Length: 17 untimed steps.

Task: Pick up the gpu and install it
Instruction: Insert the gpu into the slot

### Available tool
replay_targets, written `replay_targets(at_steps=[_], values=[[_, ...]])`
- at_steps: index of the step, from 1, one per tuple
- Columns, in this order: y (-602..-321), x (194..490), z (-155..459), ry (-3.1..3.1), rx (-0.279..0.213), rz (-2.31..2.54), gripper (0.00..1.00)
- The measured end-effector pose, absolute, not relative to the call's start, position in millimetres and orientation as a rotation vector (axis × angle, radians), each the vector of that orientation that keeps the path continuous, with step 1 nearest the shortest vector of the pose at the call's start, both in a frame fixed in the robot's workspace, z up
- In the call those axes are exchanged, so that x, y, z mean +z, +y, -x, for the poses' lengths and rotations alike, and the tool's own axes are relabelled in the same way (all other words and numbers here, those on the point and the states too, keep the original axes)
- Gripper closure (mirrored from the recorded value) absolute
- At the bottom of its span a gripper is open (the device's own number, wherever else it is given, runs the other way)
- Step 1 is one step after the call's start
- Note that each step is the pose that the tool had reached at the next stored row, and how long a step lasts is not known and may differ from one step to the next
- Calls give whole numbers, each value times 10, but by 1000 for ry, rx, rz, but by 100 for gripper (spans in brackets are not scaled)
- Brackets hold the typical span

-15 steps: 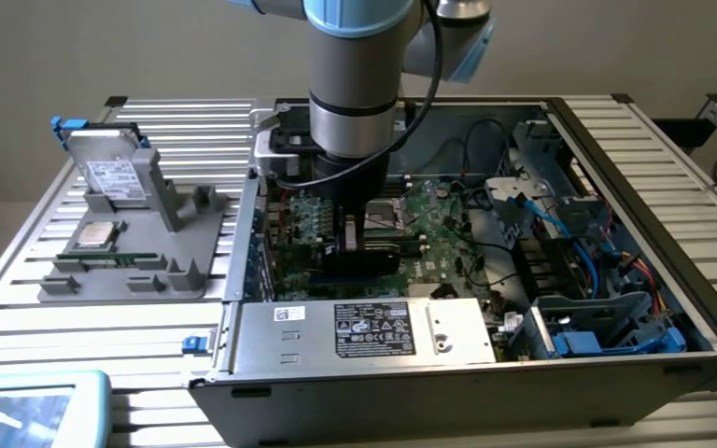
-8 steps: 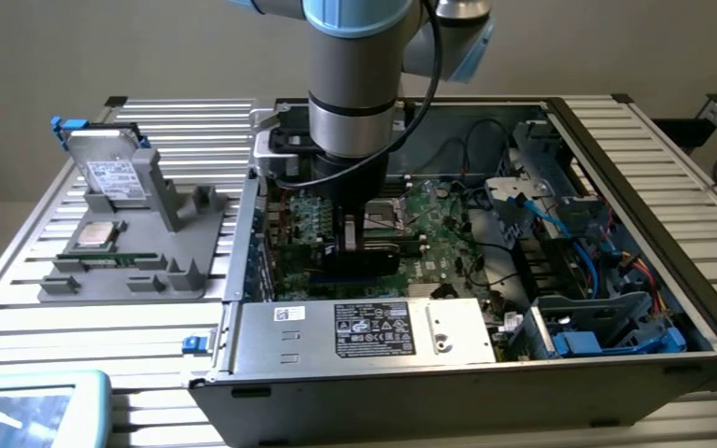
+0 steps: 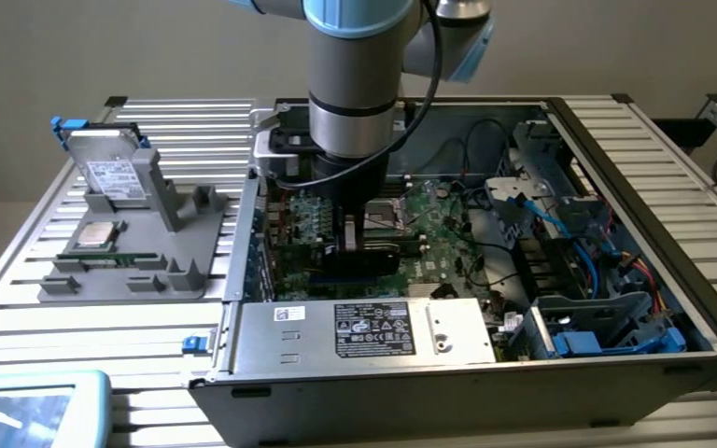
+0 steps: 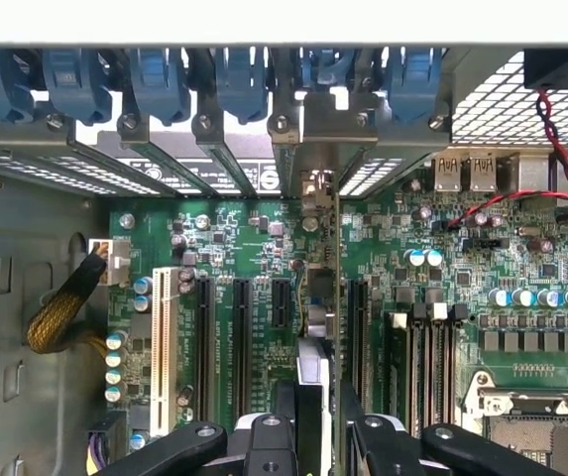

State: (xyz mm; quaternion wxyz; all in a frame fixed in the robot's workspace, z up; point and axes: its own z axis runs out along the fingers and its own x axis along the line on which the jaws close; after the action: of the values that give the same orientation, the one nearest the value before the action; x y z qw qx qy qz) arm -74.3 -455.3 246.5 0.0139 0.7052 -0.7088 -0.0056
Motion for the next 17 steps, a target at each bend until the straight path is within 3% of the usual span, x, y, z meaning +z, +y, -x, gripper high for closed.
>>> replay_targets(at_steps=[17], values=[[-4563,2465,743,-2202,-17,-2201,73]])
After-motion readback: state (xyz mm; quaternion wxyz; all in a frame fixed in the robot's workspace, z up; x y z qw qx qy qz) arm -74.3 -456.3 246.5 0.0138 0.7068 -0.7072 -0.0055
